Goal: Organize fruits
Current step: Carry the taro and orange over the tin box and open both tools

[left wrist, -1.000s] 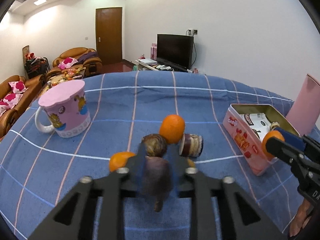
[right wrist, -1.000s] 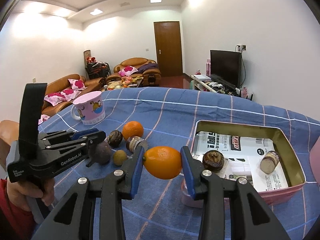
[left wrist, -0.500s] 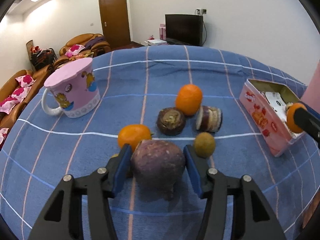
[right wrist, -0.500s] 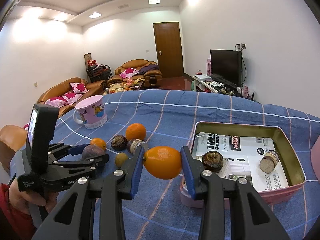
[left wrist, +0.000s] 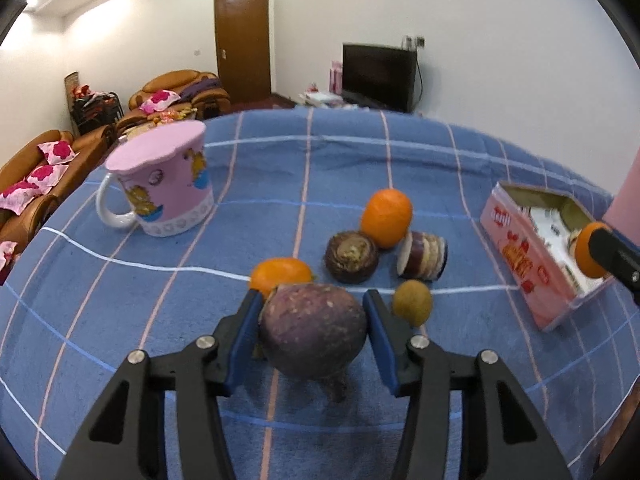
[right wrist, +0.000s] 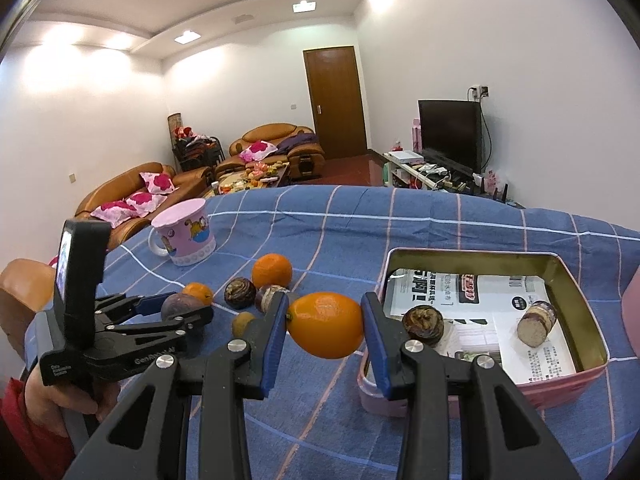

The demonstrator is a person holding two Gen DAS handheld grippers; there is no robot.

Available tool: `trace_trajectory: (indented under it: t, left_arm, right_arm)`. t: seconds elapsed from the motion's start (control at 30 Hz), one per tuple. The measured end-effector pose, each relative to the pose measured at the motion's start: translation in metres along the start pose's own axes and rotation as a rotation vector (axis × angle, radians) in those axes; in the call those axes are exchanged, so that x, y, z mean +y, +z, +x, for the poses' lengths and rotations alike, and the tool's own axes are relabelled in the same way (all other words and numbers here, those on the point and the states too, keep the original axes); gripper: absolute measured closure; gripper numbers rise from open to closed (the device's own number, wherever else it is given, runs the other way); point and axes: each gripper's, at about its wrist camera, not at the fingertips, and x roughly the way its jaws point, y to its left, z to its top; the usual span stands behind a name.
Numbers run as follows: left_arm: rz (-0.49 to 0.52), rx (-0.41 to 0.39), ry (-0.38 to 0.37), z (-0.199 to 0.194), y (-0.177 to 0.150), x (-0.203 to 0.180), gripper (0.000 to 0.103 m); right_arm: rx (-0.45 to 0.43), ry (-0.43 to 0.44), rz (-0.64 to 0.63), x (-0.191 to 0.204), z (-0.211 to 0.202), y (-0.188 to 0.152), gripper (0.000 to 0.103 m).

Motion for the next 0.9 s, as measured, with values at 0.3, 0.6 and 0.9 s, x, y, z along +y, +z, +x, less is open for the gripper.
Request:
trace_trajectory:
  t: [0.3,0.6,0.9]
  left_arm:
    - [-0.019,-0.125,-0.04,-0.023,0.006,-0.019,0.05]
    - [0.018,-0.183,-0.111,-0.034,0.023,-0.082,0.05]
    - [0.047,-0.181,-0.171,-0.024,0.031,-0.14,0.05]
  right_arm:
    - [-0.042,-0.023,-0.007,-0.002,-0.011,0.004,0.064]
    - [-0.078,-0.052,0.044,-0.03,-0.023,0.013,0.064]
    - [-0.085,-0.161,0.052,-0.077,-0.031,0.014,0.064]
